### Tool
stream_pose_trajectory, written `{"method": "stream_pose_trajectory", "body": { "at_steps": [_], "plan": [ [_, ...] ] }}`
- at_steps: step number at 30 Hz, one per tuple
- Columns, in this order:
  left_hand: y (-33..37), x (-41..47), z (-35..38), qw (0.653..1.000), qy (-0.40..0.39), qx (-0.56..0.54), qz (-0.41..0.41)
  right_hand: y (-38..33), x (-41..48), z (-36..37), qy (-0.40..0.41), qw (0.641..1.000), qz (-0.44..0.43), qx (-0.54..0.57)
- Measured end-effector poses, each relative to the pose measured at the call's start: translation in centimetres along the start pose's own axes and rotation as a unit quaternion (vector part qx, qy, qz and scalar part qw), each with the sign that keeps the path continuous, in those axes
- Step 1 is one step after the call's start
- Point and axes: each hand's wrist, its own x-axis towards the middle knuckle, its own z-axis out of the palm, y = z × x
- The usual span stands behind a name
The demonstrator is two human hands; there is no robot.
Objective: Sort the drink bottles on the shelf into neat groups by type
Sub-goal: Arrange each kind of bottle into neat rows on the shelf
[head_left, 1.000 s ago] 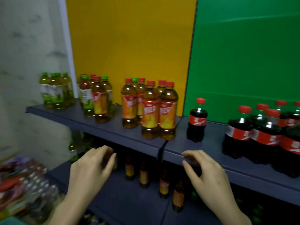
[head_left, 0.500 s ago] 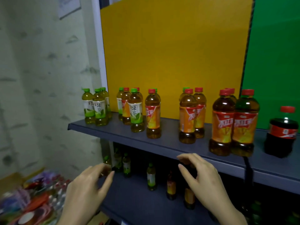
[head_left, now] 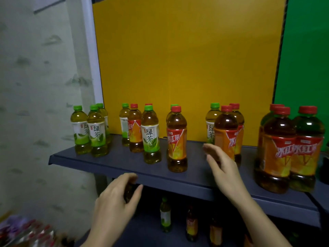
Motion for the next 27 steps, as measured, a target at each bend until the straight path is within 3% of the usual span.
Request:
{"method": "stream_pose_trajectory", "body": {
  "at_steps": [6,13,18,27],
  "plan": [
    [-0.8,6.6,4.0,0.990,-0.034,-0.130,0.047,1.5,4.9,3.2,0.019,0.997,0.030,0.064],
    [0.4,12.9,9.0,0.943,-0.135,-0.303,-0.011,3.3,8.8,5.0,0.097,0.990,0.033,0.095],
    [0.8,14.9,11.9,0.922,-0.199,-0.332,-0.022,3.7,10.4,5.8,0.132,0.988,0.038,0.067],
    [0.8,18.4,14.0,0.824,-0.289,-0.484,-0.058,5.2,12.8,7.3,0.211,0.974,0.076,-0.038]
  ]
}}
